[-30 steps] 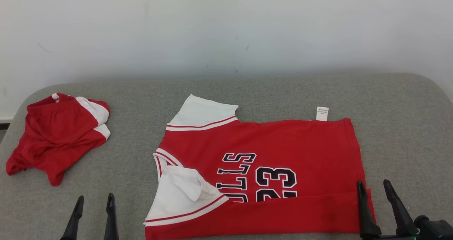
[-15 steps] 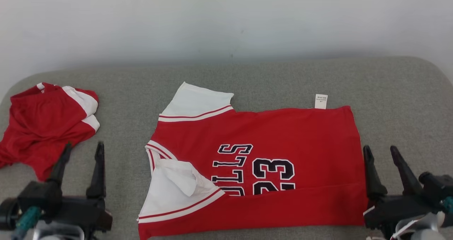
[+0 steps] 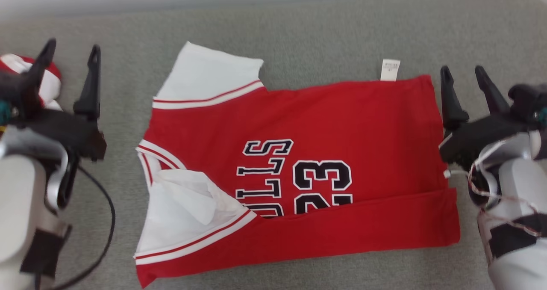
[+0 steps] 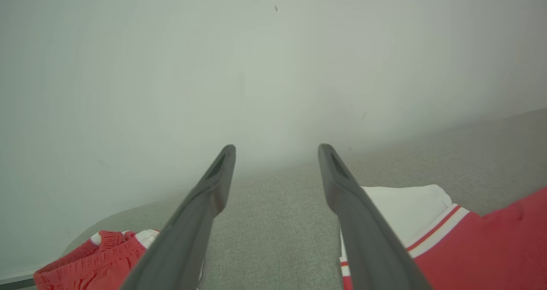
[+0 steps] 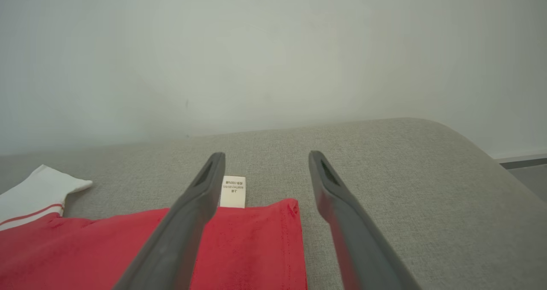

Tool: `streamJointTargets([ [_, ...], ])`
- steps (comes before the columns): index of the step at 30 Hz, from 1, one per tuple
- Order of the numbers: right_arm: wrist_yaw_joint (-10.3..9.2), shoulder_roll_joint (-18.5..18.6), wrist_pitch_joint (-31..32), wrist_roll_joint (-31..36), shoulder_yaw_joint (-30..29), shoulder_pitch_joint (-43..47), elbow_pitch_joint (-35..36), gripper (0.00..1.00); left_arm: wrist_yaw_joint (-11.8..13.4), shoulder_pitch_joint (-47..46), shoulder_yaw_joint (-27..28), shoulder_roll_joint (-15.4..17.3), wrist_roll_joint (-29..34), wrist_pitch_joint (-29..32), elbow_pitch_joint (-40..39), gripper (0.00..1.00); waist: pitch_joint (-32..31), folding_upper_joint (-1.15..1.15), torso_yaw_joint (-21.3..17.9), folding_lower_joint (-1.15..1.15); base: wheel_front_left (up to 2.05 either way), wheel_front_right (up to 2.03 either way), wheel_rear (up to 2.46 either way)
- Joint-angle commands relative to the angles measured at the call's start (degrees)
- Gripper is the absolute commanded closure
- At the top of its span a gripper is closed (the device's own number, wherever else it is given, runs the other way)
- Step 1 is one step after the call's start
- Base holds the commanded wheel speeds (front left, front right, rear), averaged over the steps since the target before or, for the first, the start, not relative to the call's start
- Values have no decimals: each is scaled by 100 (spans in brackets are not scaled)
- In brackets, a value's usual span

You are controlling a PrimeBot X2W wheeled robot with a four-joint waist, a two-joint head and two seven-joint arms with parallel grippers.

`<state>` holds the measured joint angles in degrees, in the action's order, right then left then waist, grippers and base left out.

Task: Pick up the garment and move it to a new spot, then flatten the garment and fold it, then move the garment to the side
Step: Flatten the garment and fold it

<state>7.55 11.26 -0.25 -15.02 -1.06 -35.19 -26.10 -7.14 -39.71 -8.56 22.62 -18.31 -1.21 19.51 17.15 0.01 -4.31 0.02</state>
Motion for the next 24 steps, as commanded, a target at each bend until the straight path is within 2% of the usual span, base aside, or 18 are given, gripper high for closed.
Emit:
streamJointTargets([
  [1,-14,49,38,7,9,-202,-132,0,-34,-236,-55,17,-121,57,140,0,617,-1,-318,-2,0,0,0],
  [10,-14,46,411,-75,452,-1333,-1160,0,-27,-1635,-1008,264,-515,516,1187,0,1076,-1,-532,-2,0,0,0],
  [24,-14,-207,657,-309,960,-2244,-2203,0,-28,-2779,-2204,559,-1365,1241,2207,0,1341,-1,-827,-2,0,0,0],
])
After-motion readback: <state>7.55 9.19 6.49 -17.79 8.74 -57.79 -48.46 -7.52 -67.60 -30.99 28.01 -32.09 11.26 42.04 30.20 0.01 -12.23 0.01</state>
